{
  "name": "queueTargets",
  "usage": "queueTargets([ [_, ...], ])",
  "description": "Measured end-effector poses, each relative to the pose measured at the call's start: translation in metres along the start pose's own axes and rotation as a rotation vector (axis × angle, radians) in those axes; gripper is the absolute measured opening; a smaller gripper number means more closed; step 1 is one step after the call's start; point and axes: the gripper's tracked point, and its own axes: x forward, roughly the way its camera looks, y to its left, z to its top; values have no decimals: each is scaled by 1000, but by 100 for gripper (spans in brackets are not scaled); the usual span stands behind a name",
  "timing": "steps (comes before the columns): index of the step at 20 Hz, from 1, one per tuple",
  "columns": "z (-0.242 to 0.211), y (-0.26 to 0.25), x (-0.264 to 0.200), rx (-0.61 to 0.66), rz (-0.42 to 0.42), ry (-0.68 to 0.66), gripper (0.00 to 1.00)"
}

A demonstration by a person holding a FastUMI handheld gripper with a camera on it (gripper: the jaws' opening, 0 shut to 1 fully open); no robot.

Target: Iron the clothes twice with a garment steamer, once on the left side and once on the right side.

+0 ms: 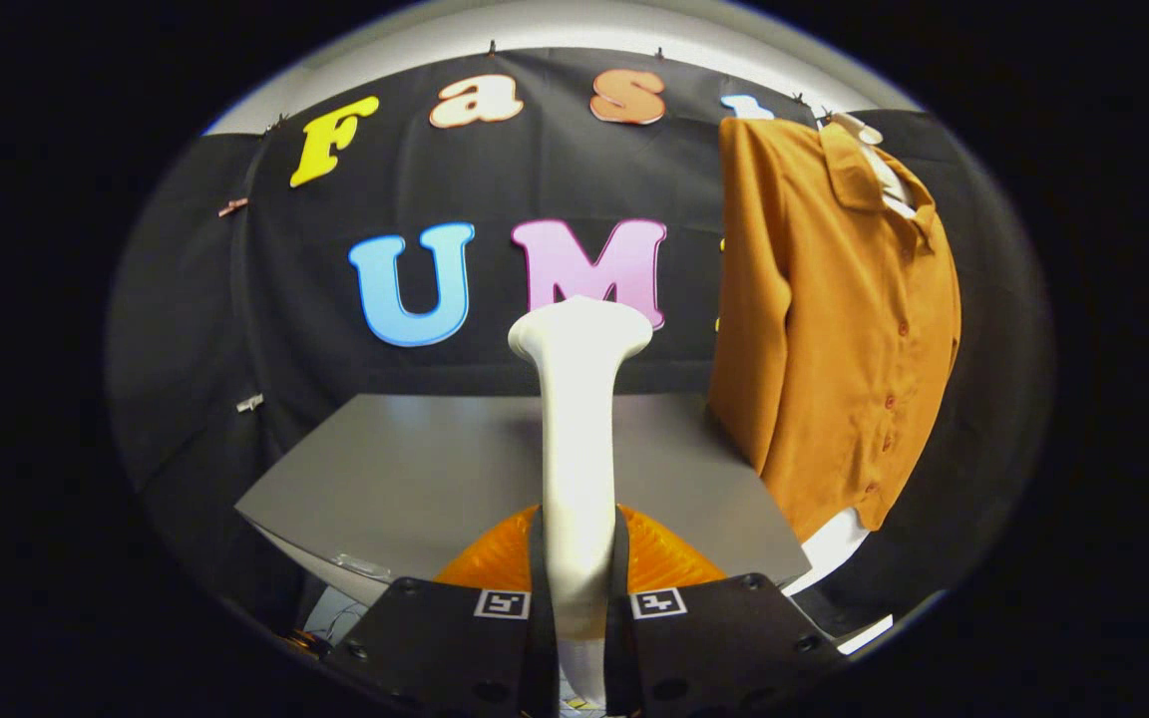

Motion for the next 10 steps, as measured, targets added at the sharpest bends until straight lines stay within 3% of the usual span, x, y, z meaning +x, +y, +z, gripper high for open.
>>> queueTargets([
  [10,105,-70,-84,1,-34,-355,21],
])
